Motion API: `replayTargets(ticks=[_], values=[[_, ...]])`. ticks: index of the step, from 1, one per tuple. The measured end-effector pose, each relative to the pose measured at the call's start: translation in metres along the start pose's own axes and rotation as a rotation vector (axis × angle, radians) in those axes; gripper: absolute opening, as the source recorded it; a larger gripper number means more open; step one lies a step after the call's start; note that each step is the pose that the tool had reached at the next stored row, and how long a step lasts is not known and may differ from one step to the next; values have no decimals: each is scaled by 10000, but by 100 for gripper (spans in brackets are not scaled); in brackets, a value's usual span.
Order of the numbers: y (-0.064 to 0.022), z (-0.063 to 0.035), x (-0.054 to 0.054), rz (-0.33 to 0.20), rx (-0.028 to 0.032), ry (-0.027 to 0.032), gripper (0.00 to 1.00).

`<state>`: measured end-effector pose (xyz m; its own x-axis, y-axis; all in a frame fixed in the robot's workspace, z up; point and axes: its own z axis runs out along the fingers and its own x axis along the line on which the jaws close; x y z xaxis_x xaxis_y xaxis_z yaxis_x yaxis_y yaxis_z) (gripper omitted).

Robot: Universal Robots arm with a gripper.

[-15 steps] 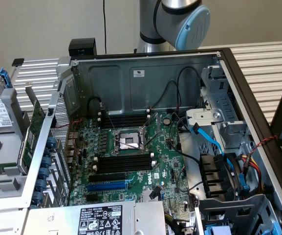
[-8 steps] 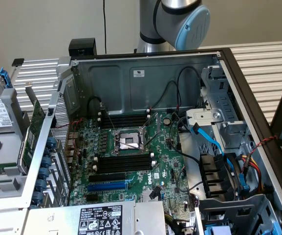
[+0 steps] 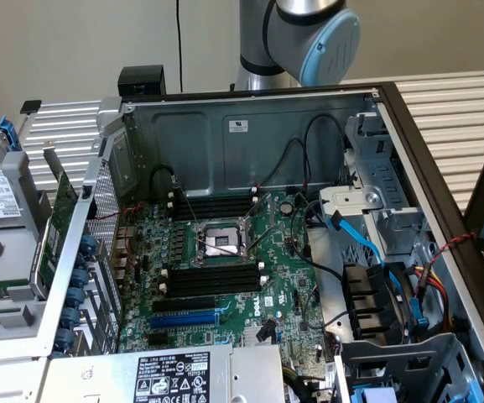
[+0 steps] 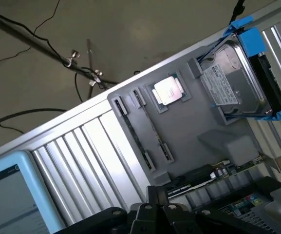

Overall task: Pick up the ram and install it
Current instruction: 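Pick up the ram and move it above insertion slot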

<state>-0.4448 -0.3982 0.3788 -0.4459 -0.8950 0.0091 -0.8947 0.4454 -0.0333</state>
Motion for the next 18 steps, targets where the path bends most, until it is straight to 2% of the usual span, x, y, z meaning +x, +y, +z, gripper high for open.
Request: replayTargets(ticks=[3, 18], values=[[1, 2, -1, -546, 25, -29, 11], [2, 2, -1, -3270, 48, -123, 11]])
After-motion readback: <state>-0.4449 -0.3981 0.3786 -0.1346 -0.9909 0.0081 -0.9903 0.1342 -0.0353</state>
